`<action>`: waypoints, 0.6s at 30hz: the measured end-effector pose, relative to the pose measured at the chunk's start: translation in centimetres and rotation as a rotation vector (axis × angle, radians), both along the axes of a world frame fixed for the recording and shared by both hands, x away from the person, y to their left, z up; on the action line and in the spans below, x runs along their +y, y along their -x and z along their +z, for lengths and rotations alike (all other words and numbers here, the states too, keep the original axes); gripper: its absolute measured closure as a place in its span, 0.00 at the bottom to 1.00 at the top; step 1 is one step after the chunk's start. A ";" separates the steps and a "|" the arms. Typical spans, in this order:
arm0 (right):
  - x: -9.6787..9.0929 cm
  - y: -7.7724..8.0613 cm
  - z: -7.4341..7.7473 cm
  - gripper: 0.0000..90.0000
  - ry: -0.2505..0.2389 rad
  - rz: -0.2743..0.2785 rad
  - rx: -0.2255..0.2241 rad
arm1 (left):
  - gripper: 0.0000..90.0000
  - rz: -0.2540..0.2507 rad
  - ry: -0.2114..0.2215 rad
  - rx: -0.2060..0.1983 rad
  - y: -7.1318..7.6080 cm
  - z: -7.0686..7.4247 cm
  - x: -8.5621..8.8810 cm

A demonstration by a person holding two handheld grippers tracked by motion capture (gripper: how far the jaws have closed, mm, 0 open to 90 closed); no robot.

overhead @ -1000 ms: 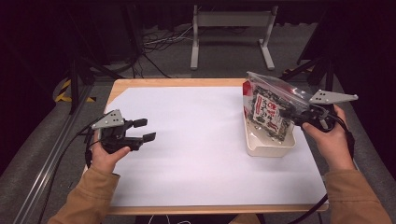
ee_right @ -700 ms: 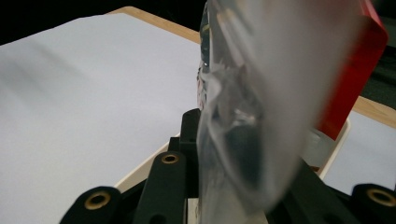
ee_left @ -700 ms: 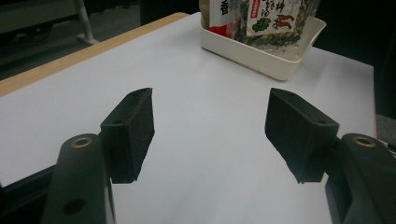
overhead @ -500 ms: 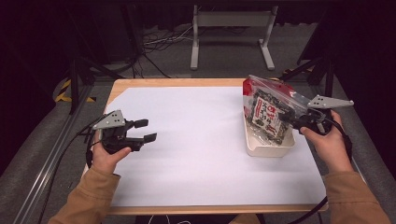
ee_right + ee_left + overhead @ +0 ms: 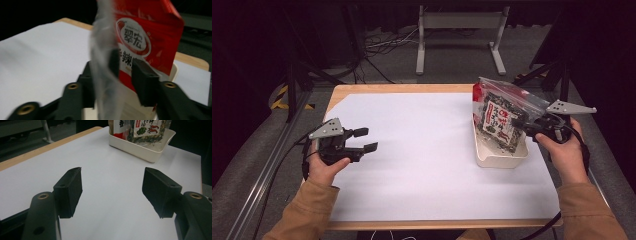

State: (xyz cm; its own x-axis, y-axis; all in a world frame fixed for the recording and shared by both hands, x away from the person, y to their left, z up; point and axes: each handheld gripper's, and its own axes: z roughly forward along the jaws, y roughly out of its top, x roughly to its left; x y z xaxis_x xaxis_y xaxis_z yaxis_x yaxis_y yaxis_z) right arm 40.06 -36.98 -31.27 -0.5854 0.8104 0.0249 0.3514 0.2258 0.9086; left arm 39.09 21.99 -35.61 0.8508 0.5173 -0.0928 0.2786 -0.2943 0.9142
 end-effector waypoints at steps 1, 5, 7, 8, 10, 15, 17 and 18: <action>-0.1 0.1 0.0 0.50 -0.010 -0.009 -0.017 | 0.37 -0.001 -0.001 -0.001 0.0 -0.1 0.1; -0.4 0.7 0.0 0.37 -0.037 -0.038 -0.045 | 0.36 0.005 -0.002 0.007 0.4 -0.2 0.4; -0.5 1.1 0.1 0.34 -0.039 -0.050 -0.053 | 0.36 0.008 -0.003 0.006 0.7 -0.2 0.5; -0.5 1.3 0.2 0.33 -0.043 -0.057 -0.057 | 0.36 0.008 -0.002 0.004 0.8 -0.2 0.6; -0.6 1.9 0.3 0.31 -0.041 -0.072 -0.065 | 0.36 0.009 -0.004 0.005 1.2 -0.2 0.9; -0.5 3.6 0.4 0.30 0.010 -0.107 -0.090 | 0.36 0.014 -0.003 -0.006 2.1 -0.3 1.4; -0.4 4.4 0.3 0.30 0.001 -0.099 -0.092 | 0.35 0.016 -0.002 -0.009 2.5 -0.4 1.7; -0.3 4.7 0.1 0.30 0.006 -0.098 -0.093 | 0.35 0.021 -0.002 -0.013 2.8 -0.4 1.8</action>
